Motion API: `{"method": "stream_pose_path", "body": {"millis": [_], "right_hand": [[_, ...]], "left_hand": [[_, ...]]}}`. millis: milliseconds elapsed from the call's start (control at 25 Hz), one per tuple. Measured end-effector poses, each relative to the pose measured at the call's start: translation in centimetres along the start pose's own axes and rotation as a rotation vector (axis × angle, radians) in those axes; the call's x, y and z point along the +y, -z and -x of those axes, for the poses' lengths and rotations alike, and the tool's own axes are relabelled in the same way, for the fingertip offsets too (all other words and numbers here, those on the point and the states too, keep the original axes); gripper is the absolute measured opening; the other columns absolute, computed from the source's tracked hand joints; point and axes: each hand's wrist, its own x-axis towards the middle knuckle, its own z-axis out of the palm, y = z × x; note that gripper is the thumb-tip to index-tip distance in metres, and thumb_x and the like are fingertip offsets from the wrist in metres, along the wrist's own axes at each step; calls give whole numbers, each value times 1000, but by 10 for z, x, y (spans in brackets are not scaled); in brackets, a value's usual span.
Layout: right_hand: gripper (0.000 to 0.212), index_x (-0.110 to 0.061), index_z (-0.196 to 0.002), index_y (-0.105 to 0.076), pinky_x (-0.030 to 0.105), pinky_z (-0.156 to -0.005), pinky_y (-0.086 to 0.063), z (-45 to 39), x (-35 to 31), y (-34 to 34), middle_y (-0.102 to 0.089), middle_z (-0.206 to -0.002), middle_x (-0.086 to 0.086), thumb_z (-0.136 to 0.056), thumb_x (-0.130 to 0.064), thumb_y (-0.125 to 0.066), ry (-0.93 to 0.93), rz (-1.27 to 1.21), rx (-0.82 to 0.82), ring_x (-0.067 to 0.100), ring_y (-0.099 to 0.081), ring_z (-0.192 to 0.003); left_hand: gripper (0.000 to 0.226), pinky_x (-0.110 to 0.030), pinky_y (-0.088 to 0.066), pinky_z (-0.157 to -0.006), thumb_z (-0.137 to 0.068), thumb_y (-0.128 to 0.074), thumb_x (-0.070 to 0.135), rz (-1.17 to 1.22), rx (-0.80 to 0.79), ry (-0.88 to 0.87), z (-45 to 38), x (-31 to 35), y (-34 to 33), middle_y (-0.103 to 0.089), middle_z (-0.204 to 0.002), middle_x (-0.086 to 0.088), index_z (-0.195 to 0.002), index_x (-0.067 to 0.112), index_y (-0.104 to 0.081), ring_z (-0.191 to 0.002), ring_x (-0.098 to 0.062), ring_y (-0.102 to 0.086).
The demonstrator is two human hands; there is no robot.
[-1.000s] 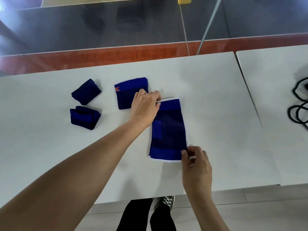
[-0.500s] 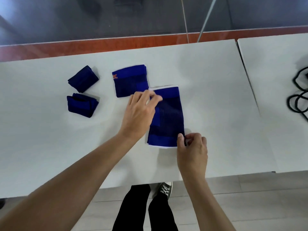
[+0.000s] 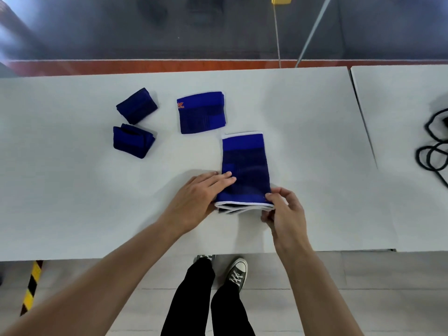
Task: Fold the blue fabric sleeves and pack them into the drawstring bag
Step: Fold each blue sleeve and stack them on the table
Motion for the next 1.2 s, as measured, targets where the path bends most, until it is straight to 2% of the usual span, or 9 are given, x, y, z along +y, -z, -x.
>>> {"method": "stream_pose_path", "body": {"millis": [160,280,400,480,560,680,760,960,1200], "right_hand": [[18,-12,-102,-66,24,-48,-43,7,1,10,-63,-74,5,-92,1,-57,-70,-227,-103,14,-45,-50],[22,-10,-106,-69,28,-54,-46,10,6,17,-65,-78,8,-96,-1,-52,20,-157,-102,19,-49,-55],[42,-28,-119,-66,31,-76,-51,7,19,28,-68,-106,-3,-95,3,-52,400,358,-29,13,-61,-83],[57,-39,-131,-58,28,-100,-40,4,27,32,-52,-133,-13,-87,-5,-68,694,823,-75,3,-52,-117],[55,-37,-132,-57,29,-108,-31,-4,30,30,-49,-139,-18,-84,-16,-75,854,951,-117,-2,-43,-128],[26,-35,-119,-61,32,-100,-41,-5,29,21,-61,-117,-27,-95,-24,-64,774,754,-116,-4,-47,-115],[13,-32,-112,-59,32,-91,-43,-4,29,17,-63,-106,-23,-100,-30,-53,703,724,-104,8,-50,-108],[15,-27,-102,-50,37,-80,-40,-15,18,-2,-63,-90,-10,-107,-34,-36,602,823,-118,7,-51,-89],[25,-16,-96,-51,42,-66,-44,-29,8,-30,-62,-78,-2,-107,-32,-35,537,797,6,28,-57,-74]], "left_hand": [[55,-34,-35,-113,-92,-59,36,47,72,-3,21,10,-8,-47,-152,13,-146,32,-46,-140,-15,-41],[50,-31,-34,-112,-92,-42,41,109,100,25,29,16,-12,-51,-148,15,-140,32,-52,-139,-11,-43],[42,-26,-31,-111,-98,-41,44,229,152,87,33,19,-14,-53,-145,19,-134,31,-57,-138,-3,-41],[36,-21,-31,-109,-99,-48,38,283,207,138,35,24,-14,-55,-140,20,-132,30,-60,-133,7,-41],[32,-11,-32,-103,-100,-56,25,369,259,188,34,32,-10,-56,-128,28,-132,26,-62,-120,18,-44],[24,-3,-35,-85,-102,-53,23,501,294,279,34,37,-7,-59,-99,46,-121,27,-66,-95,20,-54],[24,-6,-36,-83,-103,-49,29,527,284,335,34,37,-6,-64,-99,38,-122,32,-64,-92,13,-57],[27,-37,-49,-84,-102,-43,42,528,330,505,22,34,-10,-65,-88,8,-106,23,-62,-92,-18,-59],[35,-34,-34,-61,-102,-41,46,386,400,614,-11,35,-6,-47,-61,7,-77,22,-39,-64,-25,-48]]}}
